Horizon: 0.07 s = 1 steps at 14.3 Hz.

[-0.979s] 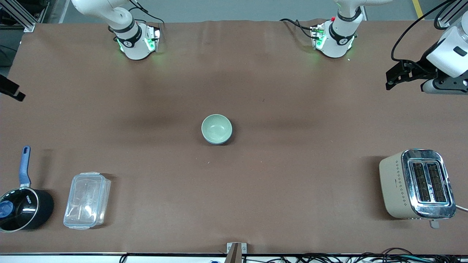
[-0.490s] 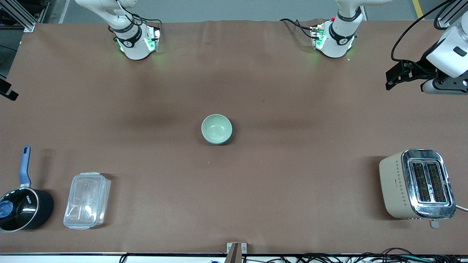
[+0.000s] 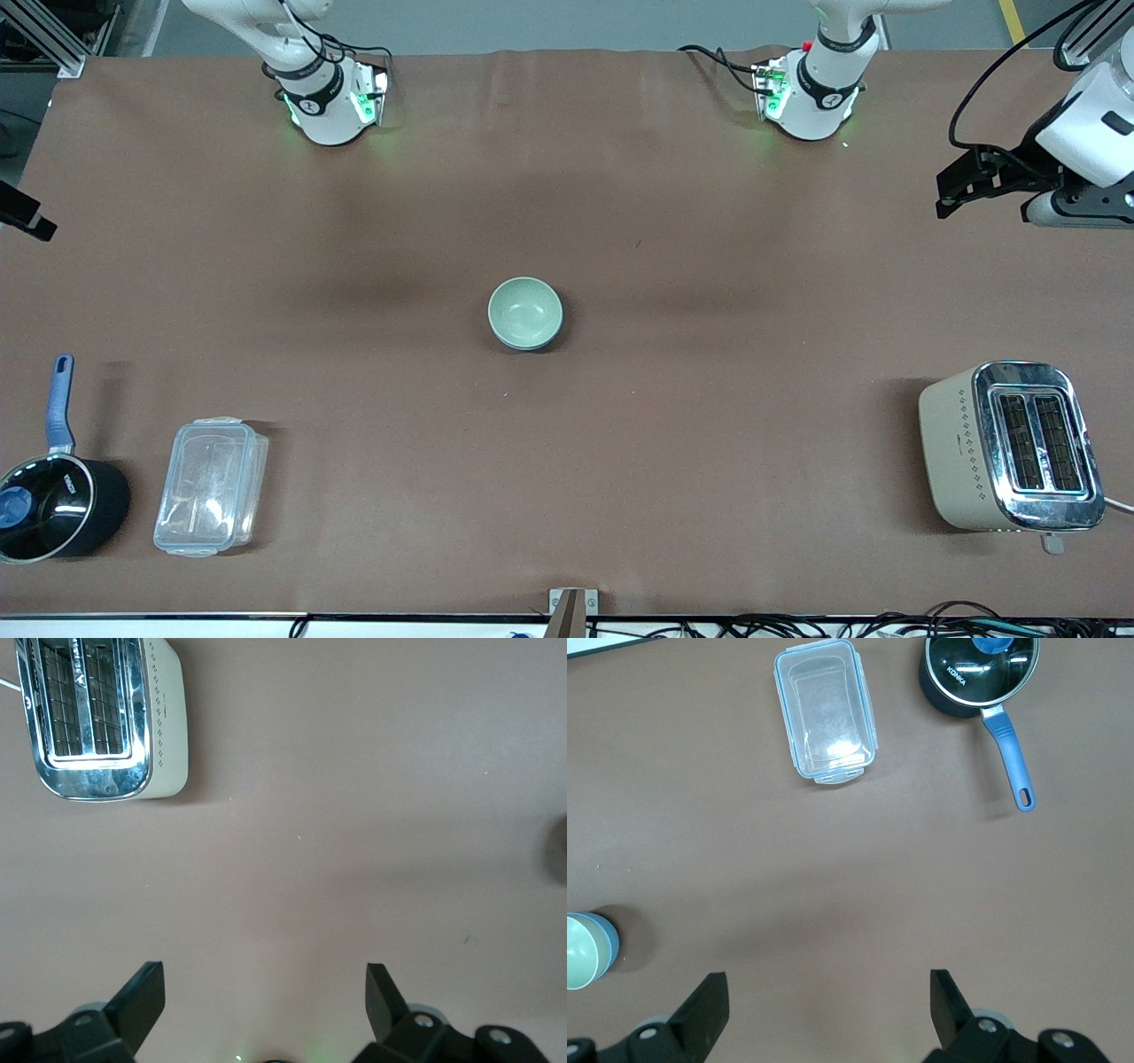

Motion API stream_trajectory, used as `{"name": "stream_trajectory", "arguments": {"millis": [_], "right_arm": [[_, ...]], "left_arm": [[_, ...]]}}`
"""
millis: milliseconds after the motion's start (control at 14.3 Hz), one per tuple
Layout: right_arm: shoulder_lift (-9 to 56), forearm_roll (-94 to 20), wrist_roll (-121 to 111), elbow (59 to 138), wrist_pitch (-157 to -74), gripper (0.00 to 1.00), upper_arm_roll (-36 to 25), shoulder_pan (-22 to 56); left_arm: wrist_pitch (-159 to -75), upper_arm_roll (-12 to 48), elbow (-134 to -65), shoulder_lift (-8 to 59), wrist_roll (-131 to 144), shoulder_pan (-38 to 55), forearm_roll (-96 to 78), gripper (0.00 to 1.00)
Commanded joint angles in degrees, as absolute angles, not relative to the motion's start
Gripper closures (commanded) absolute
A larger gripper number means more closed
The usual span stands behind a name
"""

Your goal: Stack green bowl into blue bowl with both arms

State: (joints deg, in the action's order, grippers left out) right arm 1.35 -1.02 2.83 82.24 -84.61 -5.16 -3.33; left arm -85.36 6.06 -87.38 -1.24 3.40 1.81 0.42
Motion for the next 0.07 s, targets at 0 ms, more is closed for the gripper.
{"name": "stream_trajectory", "arguments": {"millis": [0], "right_arm": [[1.41,-0.62,2.37,81.74,-84.11,0.0,-5.53,-2.38]], "left_arm": [[-84.99,6.06,-85.96,-0.79,3.08,1.32,-0.18,0.0]]}}
